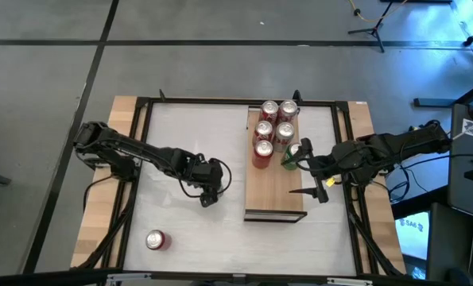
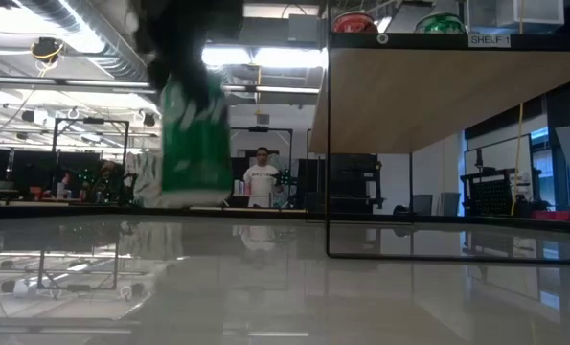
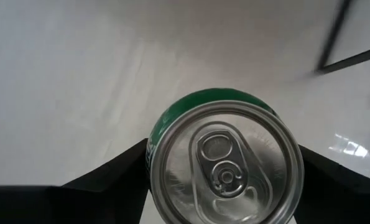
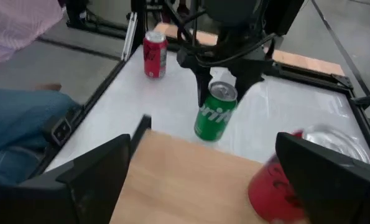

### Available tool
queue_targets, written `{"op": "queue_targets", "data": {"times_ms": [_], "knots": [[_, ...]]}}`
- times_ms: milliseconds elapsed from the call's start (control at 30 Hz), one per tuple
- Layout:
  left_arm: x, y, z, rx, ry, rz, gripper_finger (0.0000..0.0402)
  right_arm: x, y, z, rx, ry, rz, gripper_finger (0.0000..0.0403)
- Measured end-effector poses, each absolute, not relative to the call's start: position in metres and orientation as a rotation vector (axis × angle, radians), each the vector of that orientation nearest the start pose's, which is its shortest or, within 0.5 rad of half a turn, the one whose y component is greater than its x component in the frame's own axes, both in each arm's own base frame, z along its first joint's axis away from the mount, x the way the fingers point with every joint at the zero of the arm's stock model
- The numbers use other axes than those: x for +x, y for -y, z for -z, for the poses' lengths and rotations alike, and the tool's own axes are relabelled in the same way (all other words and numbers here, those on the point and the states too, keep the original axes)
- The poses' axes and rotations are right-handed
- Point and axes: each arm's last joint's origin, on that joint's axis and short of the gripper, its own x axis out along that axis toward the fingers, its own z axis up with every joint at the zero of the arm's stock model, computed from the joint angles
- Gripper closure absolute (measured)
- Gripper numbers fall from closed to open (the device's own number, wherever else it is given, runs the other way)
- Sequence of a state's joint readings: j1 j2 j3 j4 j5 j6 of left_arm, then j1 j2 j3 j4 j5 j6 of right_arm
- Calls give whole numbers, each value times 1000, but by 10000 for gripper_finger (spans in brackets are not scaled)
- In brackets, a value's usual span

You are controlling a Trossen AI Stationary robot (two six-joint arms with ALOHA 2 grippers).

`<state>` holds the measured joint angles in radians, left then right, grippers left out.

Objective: Place canned beverage on shelf
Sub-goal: Put the green soda can on the shelf aligned with the other green soda can

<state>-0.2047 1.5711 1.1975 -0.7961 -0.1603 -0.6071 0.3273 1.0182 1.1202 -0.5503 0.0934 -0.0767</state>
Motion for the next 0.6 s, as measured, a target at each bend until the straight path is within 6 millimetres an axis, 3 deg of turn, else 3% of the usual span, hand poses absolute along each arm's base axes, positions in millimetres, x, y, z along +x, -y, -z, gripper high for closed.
{"op": "queue_targets", "data": {"times_ms": [433, 600], "knots": [[311, 63, -369, -225, -911, -140, 120, 241, -79, -364, -117, -323, -230, 6], [309, 72, -401, -166, -775, -103, 119, 255, -83, -365, -66, -248, -222, 6]]}}
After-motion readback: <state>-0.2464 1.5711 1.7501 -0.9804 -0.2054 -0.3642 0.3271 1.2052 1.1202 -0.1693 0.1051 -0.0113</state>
